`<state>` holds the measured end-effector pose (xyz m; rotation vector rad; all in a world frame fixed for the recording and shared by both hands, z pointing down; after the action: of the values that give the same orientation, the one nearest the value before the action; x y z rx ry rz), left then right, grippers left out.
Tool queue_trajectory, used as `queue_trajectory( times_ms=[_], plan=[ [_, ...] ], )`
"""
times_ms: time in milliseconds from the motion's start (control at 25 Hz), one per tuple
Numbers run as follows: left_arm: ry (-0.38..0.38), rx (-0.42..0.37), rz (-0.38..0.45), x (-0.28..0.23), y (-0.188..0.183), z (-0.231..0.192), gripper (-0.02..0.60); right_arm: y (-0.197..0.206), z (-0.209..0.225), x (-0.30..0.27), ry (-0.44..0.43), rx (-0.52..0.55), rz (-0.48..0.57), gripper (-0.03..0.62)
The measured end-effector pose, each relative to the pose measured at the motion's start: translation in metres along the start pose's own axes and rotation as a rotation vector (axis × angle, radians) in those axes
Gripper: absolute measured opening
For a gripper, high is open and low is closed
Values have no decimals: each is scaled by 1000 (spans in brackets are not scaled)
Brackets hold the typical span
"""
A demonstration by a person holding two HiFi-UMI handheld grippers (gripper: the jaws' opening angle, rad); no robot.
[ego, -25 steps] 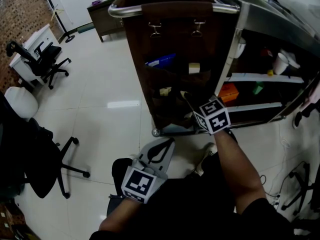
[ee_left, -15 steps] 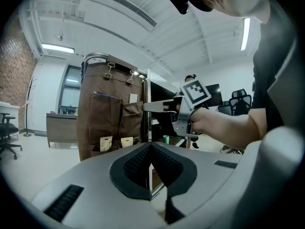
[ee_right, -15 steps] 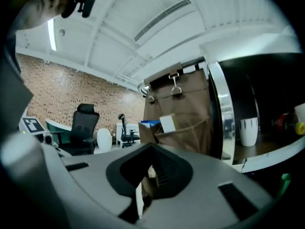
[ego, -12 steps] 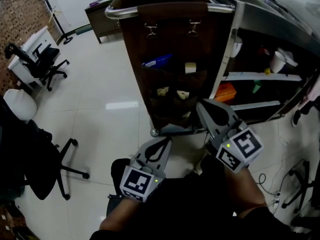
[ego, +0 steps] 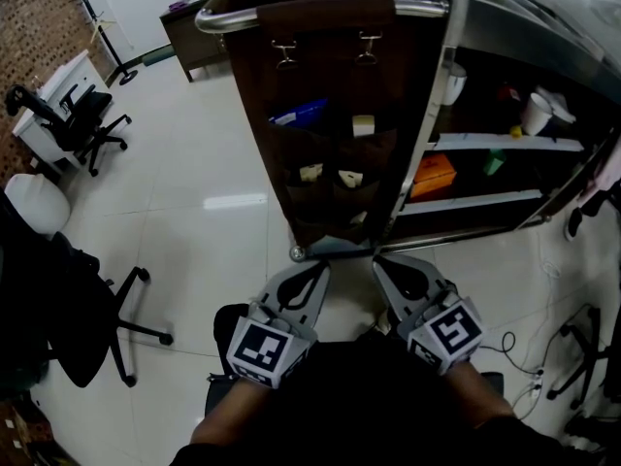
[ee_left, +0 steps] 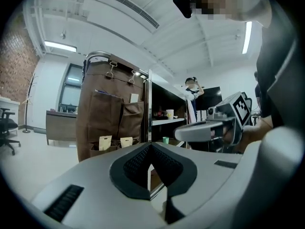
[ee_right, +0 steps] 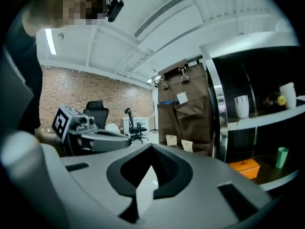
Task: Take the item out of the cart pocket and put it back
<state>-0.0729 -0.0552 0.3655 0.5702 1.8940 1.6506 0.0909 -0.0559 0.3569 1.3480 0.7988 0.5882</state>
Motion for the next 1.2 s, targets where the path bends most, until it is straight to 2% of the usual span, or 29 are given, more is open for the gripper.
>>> queue_trajectory(
  times_ms=[200,640,880,1200],
  plan=[
    [1,-7,-4,1,2,2,0,19,-5,-8,-16,-20,-53,11],
    [1,-25,-10,-1,1,4,0,16,-1,-10,-13,-32,-46,11],
    [32,-39,8,-9,-4,11,0,13,1,-9,-6,-29,-25,11],
    [16,-42,0,-5,-3,8,0,14,4,-8,-4,-34,-29,11]
  ],
)
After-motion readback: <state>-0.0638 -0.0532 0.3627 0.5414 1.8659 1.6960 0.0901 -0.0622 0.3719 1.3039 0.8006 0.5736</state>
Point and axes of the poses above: the fingertips, and each gripper's own axes: x backward along the fingers, z to its right, y out of its underside, the point moved 7 cm from there along x, backward along the fingers, and after that the axes turned 7 degrees about y, right-handed, at the moved point
